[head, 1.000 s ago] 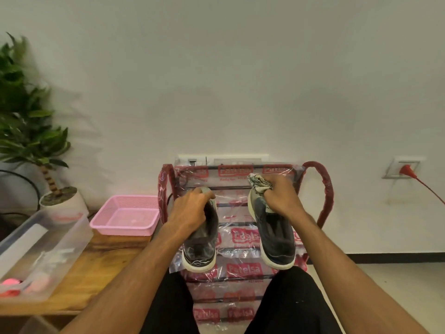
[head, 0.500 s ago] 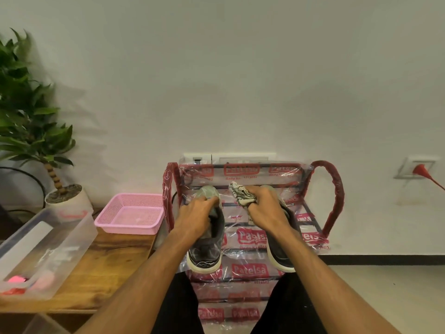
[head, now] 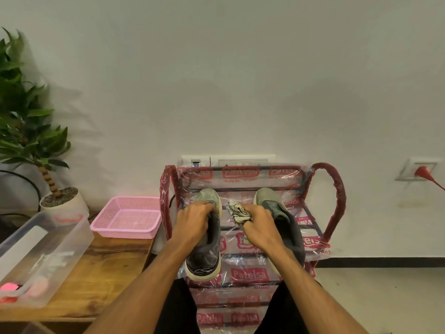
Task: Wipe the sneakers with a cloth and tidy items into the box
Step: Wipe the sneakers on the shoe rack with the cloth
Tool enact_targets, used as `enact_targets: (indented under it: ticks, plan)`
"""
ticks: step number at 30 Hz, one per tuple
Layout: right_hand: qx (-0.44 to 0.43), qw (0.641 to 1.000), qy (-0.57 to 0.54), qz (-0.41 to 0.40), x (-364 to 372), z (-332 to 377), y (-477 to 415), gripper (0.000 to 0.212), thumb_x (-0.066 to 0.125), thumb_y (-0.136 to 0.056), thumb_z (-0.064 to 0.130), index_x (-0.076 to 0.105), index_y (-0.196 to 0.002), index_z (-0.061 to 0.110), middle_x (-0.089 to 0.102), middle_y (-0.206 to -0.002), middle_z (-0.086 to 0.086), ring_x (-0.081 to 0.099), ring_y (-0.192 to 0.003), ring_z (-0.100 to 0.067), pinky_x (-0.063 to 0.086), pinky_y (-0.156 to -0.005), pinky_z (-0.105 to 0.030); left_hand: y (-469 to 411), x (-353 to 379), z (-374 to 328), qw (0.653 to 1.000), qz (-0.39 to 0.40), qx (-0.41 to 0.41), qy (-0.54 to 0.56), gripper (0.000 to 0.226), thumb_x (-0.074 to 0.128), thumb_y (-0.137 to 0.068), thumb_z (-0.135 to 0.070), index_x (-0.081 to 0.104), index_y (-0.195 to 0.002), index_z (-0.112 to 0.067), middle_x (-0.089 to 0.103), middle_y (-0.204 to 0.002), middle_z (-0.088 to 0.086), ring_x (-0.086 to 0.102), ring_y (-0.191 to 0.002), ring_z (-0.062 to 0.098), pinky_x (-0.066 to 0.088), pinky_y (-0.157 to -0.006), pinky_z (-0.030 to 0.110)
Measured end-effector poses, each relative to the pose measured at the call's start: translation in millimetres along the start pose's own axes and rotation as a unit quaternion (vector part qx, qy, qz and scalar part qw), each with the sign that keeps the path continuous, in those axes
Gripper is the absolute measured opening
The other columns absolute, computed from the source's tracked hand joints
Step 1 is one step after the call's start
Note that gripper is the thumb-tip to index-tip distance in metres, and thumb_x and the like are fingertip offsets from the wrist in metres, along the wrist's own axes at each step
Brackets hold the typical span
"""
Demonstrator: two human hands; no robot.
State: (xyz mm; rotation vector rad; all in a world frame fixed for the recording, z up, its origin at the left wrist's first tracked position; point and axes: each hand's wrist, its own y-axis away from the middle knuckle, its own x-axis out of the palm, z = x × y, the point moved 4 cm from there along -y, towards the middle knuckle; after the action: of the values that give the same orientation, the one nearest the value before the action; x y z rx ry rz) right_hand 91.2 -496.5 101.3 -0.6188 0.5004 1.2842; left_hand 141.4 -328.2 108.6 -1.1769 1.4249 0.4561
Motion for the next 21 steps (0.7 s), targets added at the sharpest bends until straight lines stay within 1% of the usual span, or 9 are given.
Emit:
enact_targets:
  ticks: [4,7,9,11,12,14,16,18,21]
  plan:
    - [0.017,0.999,-0.019,-0.023,-1.5,-3.1,1.9,0.031,0.047,-0.075,-0.002,0.067,-0.087,0.019,0.066,-0.07,0.003,0.062,-0.064,-0.022,0.054,-0.059,-0.044,9.3,-3.1,-0.8,0.995,-0.065,-0.012,0.081,0.038,0.061,-0.081,0.003,0.073,-0.104,-0.026,0.07,-0.109,-0.005,0.065,-0.099,0.02,0.055,-0.086,0.042]
    - [0.029,0.998,-0.032,-0.042,-2.4,-4.6,3.2,0.041,0.046,-0.074,-0.006,0.069,-0.09,0.024,0.066,-0.07,0.006,0.063,-0.064,-0.018,0.055,-0.059,-0.041,17.1,1.0,-4.6,0.99,-0.083,-0.018,0.111,0.039,0.064,-0.08,0.004,0.074,-0.102,-0.026,0.07,-0.107,-0.007,0.065,-0.098,0.017,0.054,-0.089,0.039]
    - [0.035,0.998,-0.031,-0.04,-0.1,-6.6,2.2,0.047,0.046,-0.073,-0.006,0.069,-0.099,0.025,0.068,-0.074,0.006,0.063,-0.065,-0.016,0.056,-0.06,-0.04,20.5,7.3,-8.1,0.991,-0.067,-0.008,0.117,0.038,0.063,-0.08,0.002,0.073,-0.102,-0.027,0.069,-0.109,-0.009,0.064,-0.101,0.016,0.054,-0.09,0.04]
    - [0.046,0.998,-0.025,-0.029,3.2,-9.4,1.8,0.051,0.044,-0.072,-0.004,0.068,-0.108,0.023,0.069,-0.079,0.003,0.063,-0.065,-0.018,0.056,-0.059,-0.038,22.5,15.1,-13.0,0.993,-0.025,0.005,0.118,0.037,0.063,-0.081,-0.002,0.072,-0.106,-0.028,0.067,-0.112,-0.011,0.061,-0.105,0.014,0.051,-0.092,0.039]
    - [0.05,0.998,-0.022,-0.025,4.4,-10.2,2.2,0.05,0.044,-0.071,-0.002,0.068,-0.107,0.024,0.069,-0.078,0.002,0.063,-0.066,-0.02,0.055,-0.058,-0.038,23.4,17.7,-15.1,0.993,0.0,0.009,0.119,0.036,0.064,-0.081,-0.006,0.071,-0.108,-0.028,0.066,-0.114,-0.011,0.06,-0.106,0.013,0.05,-0.093,0.038]
    - [0.05,0.998,-0.019,-0.019,6.6,-11.7,3.8,0.044,0.046,-0.072,-0.001,0.069,-0.098,0.025,0.067,-0.073,0.004,0.063,-0.069,-0.024,0.052,-0.057,-0.035,24.0,20.8,-16.3,0.991,0.031,0.012,0.126,0.036,0.068,-0.079,-0.012,0.07,-0.111,-0.029,0.066,-0.116,-0.012,0.06,-0.107,0.012,0.05,-0.093,0.036]
    - [0.05,0.999,-0.015,-0.009,8.8,-13.3,5.1,0.038,0.048,-0.075,-0.002,0.068,-0.092,0.024,0.065,-0.072,0.006,0.063,-0.071,-0.024,0.047,-0.056,-0.03,24.1,21.7,-14.2,0.991,0.04,0.023,0.123,0.034,0.07,-0.08,-0.015,0.07,-0.111,-0.028,0.066,-0.116,-0.013,0.06,-0.107,0.011,0.05,-0.093,0.035]
    - [0.048,0.999,-0.013,-0.002,10.3,-13.3,5.8,0.034,0.05,-0.076,-0.003,0.068,-0.09,0.022,0.065,-0.074,0.005,0.063,-0.072,-0.024,0.046,-0.057,-0.03,24.6,21.7,-11.3,0.991,0.037,0.032,0.122,0.032,0.073,-0.08,-0.016,0.071,-0.11,-0.028,0.066,-0.115,-0.013,0.059,-0.106,0.009,0.049,-0.094,0.032]
    - [0.047,0.999,-0.015,-0.003,13.2,-13.4,7.6,0.039,0.051,-0.078,-0.002,0.069,-0.101,0.024,0.068,-0.081,0.004,0.063,-0.076,-0.022,0.048,-0.063,-0.03,25.6,22.4,-3.3,0.984,0.009,0.01,0.179,0.031,0.078,-0.076,-0.01,0.075,-0.104,-0.024,0.069,-0.109,-0.011,0.062,-0.102,0.007,0.05,-0.096,0.031]
